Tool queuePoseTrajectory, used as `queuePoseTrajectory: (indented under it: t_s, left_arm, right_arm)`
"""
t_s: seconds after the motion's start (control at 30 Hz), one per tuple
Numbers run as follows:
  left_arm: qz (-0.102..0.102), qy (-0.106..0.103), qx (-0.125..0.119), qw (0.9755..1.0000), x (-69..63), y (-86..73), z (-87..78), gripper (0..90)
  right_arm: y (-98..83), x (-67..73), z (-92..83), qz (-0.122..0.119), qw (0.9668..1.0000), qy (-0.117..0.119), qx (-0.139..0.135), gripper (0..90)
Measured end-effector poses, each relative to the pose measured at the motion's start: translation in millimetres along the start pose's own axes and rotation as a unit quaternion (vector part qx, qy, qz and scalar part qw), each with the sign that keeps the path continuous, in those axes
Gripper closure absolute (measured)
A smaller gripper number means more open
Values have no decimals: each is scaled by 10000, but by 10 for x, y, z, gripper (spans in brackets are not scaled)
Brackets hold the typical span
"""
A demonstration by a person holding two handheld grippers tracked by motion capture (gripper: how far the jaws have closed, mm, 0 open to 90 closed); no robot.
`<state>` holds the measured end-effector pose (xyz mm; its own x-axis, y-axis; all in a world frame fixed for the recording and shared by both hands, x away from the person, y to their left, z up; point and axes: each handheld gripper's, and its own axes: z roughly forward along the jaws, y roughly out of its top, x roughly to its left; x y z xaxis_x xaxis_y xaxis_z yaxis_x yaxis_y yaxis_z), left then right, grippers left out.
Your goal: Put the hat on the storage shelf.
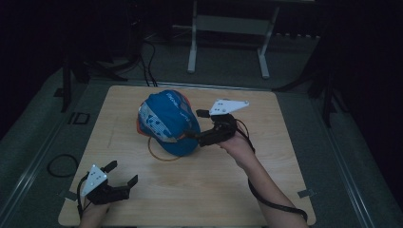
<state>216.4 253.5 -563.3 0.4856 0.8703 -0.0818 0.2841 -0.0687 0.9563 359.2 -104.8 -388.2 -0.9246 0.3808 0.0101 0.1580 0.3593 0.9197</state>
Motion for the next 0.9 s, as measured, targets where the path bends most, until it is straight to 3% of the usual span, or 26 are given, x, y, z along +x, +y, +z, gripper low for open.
queuePoseTrajectory:
  t_s: [0.3, 0.53, 0.67, 0.9]
  left_arm:
    - [55, -9, 61, 10000, -12, -14, 26, 32]
    - [57, -11, 36, 10000, -12, -10, 18, 40]
    - [35, -25, 41, 10000, -9, -10, 18, 39]
    - [-5, -38, 60, 10000, -8, -8, 16, 39]
  right_arm:
    - [-345, 22, -171, 57, 10000, -55, 54, 141]
    - [-687, 90, -99, 118, 9997, 99, 209, 137]
    - [-859, 107, -73, 207, 9994, 213, 162, 137]
    - [-1107, 111, -16, 167, 9992, 245, 284, 138]
